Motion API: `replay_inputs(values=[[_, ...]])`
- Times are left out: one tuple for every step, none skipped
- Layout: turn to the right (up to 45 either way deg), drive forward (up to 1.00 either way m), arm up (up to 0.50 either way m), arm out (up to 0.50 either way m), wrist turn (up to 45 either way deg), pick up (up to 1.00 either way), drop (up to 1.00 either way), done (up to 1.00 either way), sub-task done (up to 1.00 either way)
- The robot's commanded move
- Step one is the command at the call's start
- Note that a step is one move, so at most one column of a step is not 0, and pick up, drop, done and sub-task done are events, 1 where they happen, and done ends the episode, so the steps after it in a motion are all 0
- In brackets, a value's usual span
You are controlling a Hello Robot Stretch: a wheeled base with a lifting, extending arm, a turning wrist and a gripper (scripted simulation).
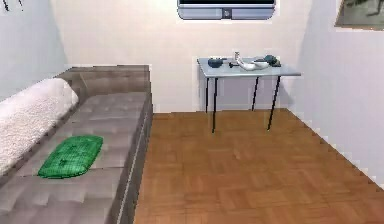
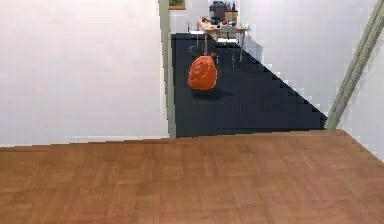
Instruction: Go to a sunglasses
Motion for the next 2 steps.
replay_inputs(values=[[0.0,1.0,0.0,0.0,0.0,0.0,0.0,0.0,0.0],[0.0,0.65,0.0,0.0,0.0,0.0,0.0,0.0,0.0]])
